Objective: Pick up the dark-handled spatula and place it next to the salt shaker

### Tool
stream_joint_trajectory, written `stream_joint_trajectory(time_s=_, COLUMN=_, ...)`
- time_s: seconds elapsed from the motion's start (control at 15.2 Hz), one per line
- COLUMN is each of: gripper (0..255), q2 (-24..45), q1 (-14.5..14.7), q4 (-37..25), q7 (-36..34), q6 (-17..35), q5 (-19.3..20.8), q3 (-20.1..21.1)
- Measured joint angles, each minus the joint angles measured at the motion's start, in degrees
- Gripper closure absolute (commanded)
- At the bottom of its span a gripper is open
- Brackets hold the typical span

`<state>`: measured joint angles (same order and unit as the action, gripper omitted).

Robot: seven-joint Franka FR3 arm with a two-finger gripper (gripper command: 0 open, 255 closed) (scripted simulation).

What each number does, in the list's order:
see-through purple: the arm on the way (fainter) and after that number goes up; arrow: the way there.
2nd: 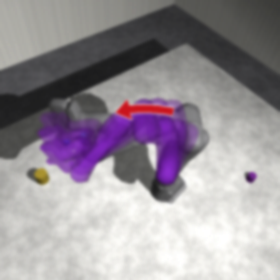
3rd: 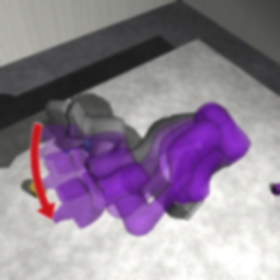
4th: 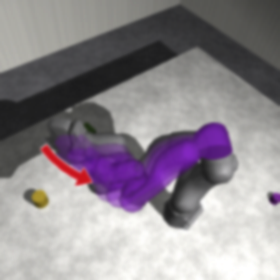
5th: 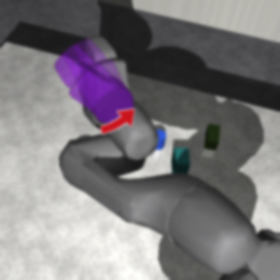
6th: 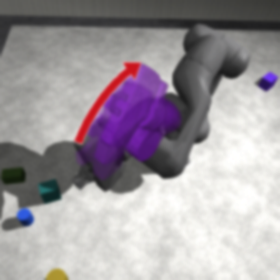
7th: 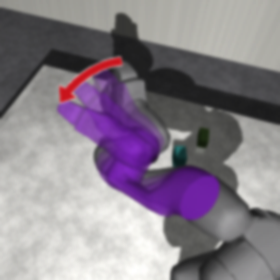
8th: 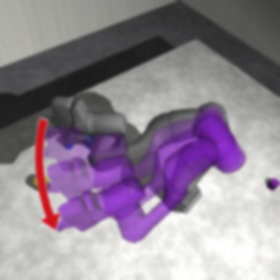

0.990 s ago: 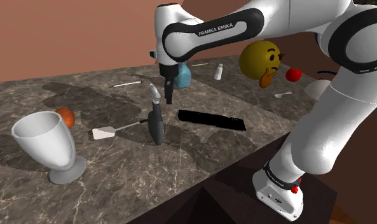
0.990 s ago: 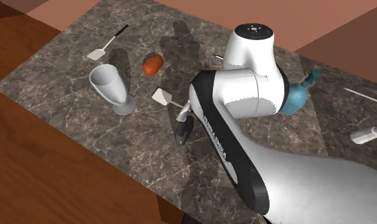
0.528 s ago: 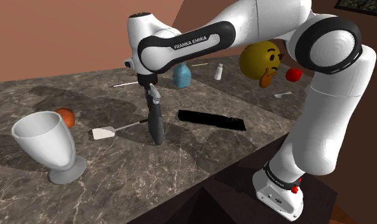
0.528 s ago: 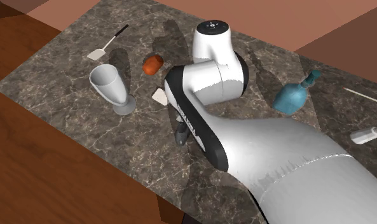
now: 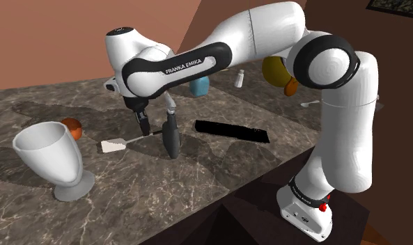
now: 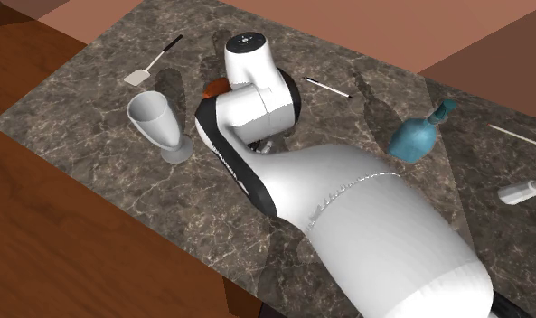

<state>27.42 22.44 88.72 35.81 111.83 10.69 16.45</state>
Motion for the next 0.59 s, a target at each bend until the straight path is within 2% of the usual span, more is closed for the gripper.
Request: stream_joint_trajectory(time_s=0.59, gripper=0, q2=2.22, q1=0.19, q4=2.27, q7=-0.04, q6=4.44, q5=0.98, q3=-0.28)
